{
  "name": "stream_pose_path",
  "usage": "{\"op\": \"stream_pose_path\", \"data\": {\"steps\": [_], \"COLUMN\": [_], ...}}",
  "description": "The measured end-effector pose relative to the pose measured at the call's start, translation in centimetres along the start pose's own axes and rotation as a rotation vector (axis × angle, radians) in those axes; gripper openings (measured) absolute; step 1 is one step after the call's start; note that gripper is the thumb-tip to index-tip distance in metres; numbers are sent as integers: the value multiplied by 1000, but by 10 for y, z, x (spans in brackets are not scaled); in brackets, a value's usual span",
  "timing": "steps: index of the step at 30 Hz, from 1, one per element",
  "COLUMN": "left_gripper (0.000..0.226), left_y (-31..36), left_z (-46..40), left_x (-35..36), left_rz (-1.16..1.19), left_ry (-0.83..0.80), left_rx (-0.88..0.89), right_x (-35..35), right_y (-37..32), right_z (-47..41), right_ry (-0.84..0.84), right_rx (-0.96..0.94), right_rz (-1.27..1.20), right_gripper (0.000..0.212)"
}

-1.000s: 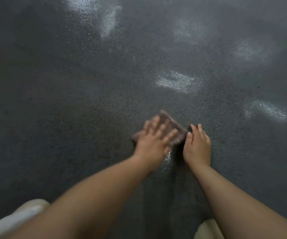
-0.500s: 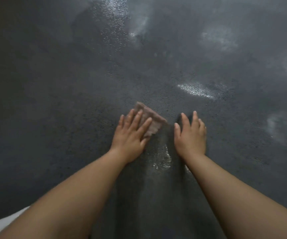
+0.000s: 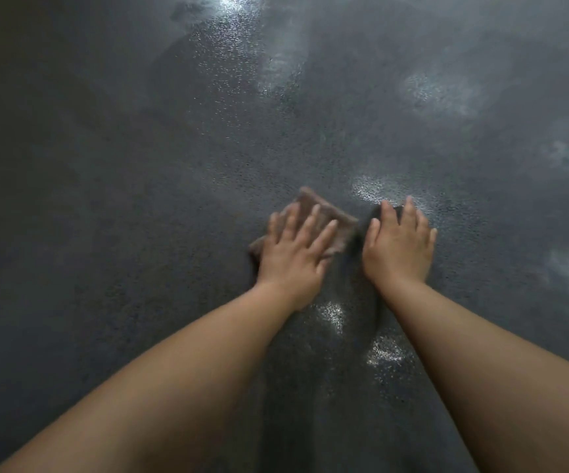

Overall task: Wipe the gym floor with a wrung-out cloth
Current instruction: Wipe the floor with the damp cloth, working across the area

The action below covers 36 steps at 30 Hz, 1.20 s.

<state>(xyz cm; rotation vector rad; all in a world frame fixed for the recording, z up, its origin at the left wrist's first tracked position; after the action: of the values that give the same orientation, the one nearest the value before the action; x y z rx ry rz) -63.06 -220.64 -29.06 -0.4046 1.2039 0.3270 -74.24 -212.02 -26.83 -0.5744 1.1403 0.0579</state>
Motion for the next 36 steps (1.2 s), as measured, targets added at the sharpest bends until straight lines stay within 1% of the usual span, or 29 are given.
{"op": "stream_pose_path", "data": {"steps": [2, 5, 7, 10, 13, 15, 18, 22, 24, 26, 32, 36], "left_gripper": [56, 55, 55, 56, 57, 58, 59, 60, 60, 60, 62, 64], "left_y": [10, 14, 22, 32, 22, 1, -47, -105, -126, -144, -190, -209], "left_z": [-36, -76, -96, -121, -145, -156, -156, -120, -98, -75, 3, 58], "left_x": [-12, -25, -33, -43, -53, -55, -46, -22, -11, -1, 30, 54], "left_rz": [-45, -136, -118, -28, -18, -9, 49, 99, 125, 140, 230, 304], "left_ry": [21, 33, 14, -26, -53, -67, -98, -82, -84, -97, -140, -186], "left_rx": [138, 234, 228, 158, 138, 55, -153, -370, -452, -524, -752, -980], "right_x": [1, 8, 13, 17, 17, 16, 15, 12, 11, 11, 28, 37], "right_y": [5, 12, 16, 16, 18, 21, 25, 15, 6, -3, -28, -20], "right_z": [-5, -5, -5, -7, -9, -9, -7, -7, -6, 0, 56, 95], "right_ry": [33, 44, 40, 31, 23, 12, -28, -54, -52, -68, -142, -167], "right_rx": [39, 73, 66, 69, 72, 49, 26, 69, 82, 32, -220, -318], "right_rz": [-5, 28, 63, 69, 59, 70, 114, 98, 76, 92, 84, 33], "right_gripper": [48, 52, 54, 56, 58, 59, 60, 61, 62, 62, 62, 59]}}
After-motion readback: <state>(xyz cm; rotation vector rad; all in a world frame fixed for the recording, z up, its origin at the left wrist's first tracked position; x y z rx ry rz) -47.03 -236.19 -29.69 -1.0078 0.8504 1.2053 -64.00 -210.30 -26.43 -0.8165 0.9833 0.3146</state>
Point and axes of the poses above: each hand's wrist, its own z-axis away from the middle knuckle, its own x-axis out of the palm, y = z × x, the point moved 1 cm from there along -z, towards the middle knuckle, and after that the axes turned 12 degrees about -z, right-handed, at the moved point
